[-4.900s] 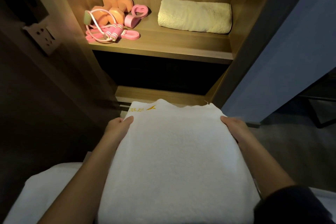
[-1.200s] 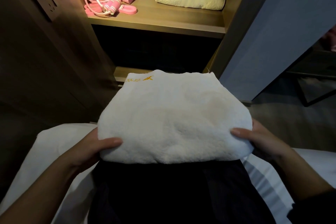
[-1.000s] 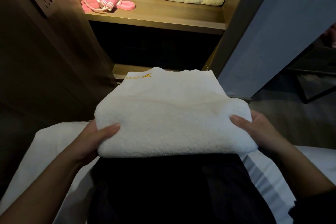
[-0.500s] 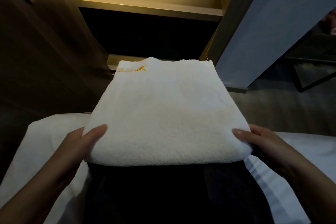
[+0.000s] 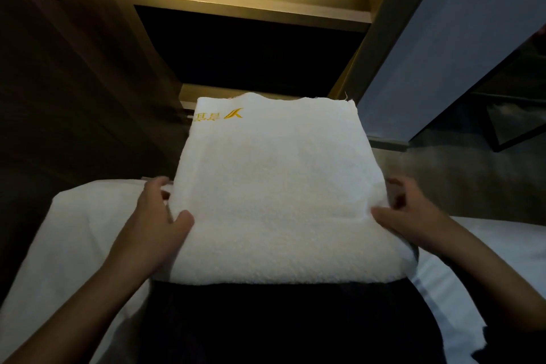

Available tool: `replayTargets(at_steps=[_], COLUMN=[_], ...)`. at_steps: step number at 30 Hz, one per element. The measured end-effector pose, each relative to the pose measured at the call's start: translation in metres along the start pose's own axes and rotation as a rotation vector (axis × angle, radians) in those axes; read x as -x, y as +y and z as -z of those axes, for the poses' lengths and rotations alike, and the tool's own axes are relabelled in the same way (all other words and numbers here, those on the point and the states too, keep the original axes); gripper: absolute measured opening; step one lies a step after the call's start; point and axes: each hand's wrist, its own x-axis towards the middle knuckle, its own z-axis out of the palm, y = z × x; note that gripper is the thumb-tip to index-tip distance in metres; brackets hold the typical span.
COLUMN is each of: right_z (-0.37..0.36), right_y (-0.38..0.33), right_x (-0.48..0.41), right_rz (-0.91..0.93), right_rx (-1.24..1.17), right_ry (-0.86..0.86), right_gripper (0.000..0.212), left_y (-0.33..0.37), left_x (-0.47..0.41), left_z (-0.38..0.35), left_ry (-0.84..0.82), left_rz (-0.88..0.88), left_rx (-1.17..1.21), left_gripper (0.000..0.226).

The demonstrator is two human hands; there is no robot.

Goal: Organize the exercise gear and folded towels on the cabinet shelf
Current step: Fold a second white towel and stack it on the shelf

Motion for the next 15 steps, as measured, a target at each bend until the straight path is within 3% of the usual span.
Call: replayTargets(at_steps=[3, 8, 10, 15], right_z=[-0.01, -0.035, -0.046, -0.059], right_y=[-0.016, -0.057, -0.077, -0.086], right_x=[-0.009, -0.051, -0.074, -0.109], right_rz=[0.335, 0.471, 0.503, 0.352], right_rx=[0.248, 0.621, 0.697, 0.756], right_ry=[0.225, 0.283, 0.298, 0.292], right_gripper=[0.075, 0.08, 0.076, 0.075], left_y=[0.021, 0.082, 0.103, 0.108], left_x=[-0.01, -0.045, -0.064, -0.093], left_z=[-0.005, -0.036, -0.054, -0.077], left_ry=[0.166, 0.112, 0.078, 0.094], left_rz=[-0.352, -0.653, -0.666, -0.528], left_rx=[-0.234, -0.413, -0.457, -0.639], left_gripper=[0.067, 0.062, 0.06, 0.063])
